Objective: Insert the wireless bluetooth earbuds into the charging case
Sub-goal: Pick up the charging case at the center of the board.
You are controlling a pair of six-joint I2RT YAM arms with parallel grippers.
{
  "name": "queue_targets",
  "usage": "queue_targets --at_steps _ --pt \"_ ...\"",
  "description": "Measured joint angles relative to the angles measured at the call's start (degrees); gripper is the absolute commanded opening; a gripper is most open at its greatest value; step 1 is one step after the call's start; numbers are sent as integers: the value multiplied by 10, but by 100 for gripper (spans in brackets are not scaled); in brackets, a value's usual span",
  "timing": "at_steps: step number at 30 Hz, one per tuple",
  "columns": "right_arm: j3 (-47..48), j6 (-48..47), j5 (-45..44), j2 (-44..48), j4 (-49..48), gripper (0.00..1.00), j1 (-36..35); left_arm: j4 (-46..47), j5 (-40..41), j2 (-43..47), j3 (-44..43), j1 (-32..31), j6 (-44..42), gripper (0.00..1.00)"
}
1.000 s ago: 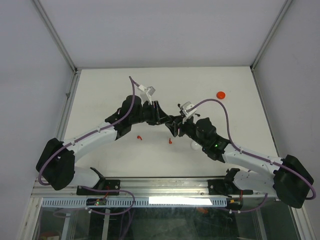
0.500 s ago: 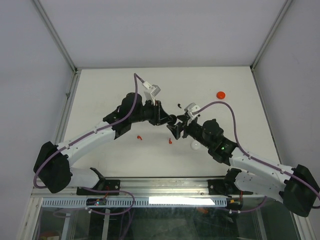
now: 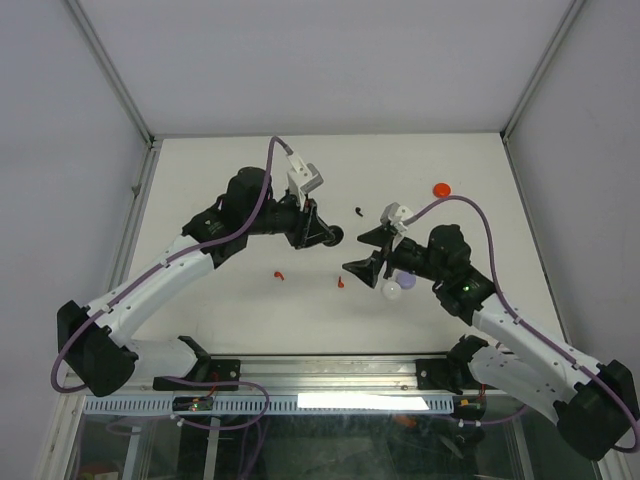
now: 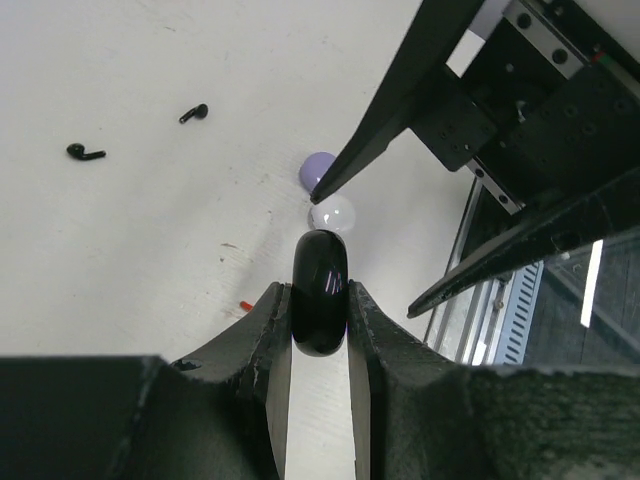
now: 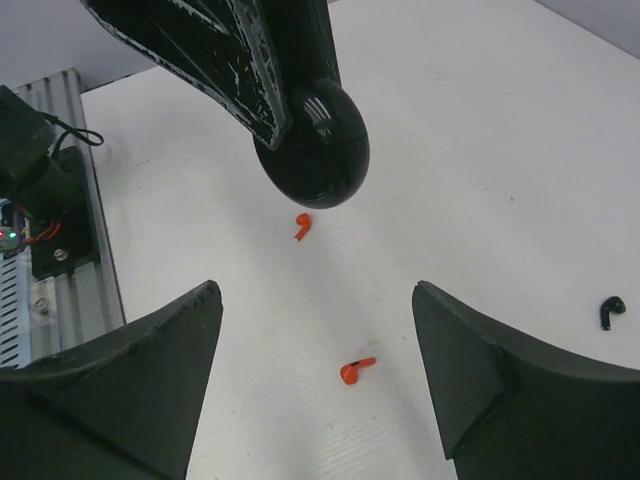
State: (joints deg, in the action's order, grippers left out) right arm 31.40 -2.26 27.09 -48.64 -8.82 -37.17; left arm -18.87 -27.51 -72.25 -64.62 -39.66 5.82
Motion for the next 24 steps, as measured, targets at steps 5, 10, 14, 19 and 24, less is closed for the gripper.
queue_targets --at_steps 5,10,14,19,24 --pt "3 2 69 -3 -13 78 18 -52 -47 4 -21 0 -72 0" --pt "15 14 126 -28 -47 71 21 -85 -96 4 -30 0 -118 0" --pt "34 32 163 -64 -67 65 21 -98 -131 4 -35 0 -134 0" --pt "42 57 199 -89 -96 49 21 -99 -151 4 -37 0 -143 0" --pt "44 78 228 -99 -119 46 21 -99 -162 4 -37 0 -144 0"
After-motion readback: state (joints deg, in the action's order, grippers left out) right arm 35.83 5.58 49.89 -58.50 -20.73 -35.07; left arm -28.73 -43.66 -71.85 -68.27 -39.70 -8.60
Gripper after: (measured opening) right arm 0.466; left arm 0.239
